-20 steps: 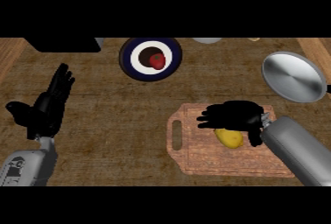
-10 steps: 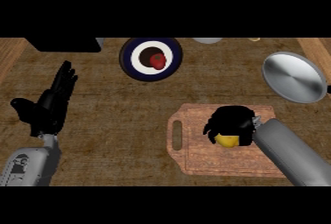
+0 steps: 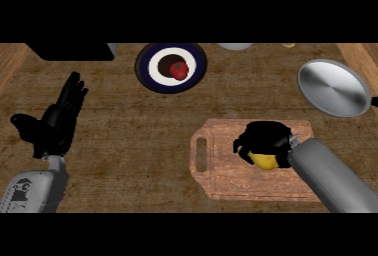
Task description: Pick the lemon from the cutting board and place it in the pan
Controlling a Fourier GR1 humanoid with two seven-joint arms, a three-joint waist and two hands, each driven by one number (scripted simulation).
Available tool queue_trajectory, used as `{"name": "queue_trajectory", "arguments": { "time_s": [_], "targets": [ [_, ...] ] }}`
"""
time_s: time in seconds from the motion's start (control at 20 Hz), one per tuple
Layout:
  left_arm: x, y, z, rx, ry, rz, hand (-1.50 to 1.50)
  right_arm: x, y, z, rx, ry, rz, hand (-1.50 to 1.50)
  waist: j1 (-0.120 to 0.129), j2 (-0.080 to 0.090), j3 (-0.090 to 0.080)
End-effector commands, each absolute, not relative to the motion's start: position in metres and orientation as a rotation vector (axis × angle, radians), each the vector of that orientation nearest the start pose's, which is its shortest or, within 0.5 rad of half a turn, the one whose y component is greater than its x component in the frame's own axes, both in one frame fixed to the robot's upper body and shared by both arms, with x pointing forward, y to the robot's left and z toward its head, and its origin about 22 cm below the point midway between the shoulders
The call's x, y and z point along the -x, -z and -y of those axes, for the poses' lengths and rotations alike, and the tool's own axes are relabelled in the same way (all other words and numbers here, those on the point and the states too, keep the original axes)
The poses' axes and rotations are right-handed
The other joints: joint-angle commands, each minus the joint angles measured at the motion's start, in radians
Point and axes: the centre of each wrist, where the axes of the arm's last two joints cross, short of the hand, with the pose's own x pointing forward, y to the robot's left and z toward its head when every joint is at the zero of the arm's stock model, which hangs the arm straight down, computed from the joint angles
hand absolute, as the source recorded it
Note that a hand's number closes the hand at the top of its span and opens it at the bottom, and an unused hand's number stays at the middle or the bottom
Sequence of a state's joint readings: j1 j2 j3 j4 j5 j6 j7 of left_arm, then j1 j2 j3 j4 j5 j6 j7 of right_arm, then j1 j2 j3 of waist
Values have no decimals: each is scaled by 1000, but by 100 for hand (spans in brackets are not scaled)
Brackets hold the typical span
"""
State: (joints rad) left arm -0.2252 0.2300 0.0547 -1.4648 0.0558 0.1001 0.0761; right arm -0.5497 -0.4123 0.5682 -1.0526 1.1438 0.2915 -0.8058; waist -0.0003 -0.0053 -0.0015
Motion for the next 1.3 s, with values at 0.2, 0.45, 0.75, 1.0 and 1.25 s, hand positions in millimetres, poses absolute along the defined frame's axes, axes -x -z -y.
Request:
{"name": "queue_trajectory", "arguments": {
  "time_s": [0.2, 0.45, 0.75, 1.0, 1.25],
  "targets": [
    [-289, -45, -292, -262, -1, 1587, 0, -338, 17, 235, -930, 3455, -2430, 150, -77, -15, 0],
    [-292, -45, -292, -263, -13, 1588, 0, -349, -39, 189, -1778, 2606, -2928, 150, -68, -19, -1],
    [-290, -47, -288, -222, 27, 1593, 0, -331, -101, 164, -2142, 1954, -3182, 150, -29, -7, 0],
    [-310, -42, -271, -225, 45, 1618, 0, -331, -124, 184, -2305, 1533, -3296, 150, -10, 6, 1],
    [-297, -51, -272, -208, 43, 1624, 0, -339, -148, 251, -2159, 1053, -3707, 150, 0, 6, 3]
  ]
}}
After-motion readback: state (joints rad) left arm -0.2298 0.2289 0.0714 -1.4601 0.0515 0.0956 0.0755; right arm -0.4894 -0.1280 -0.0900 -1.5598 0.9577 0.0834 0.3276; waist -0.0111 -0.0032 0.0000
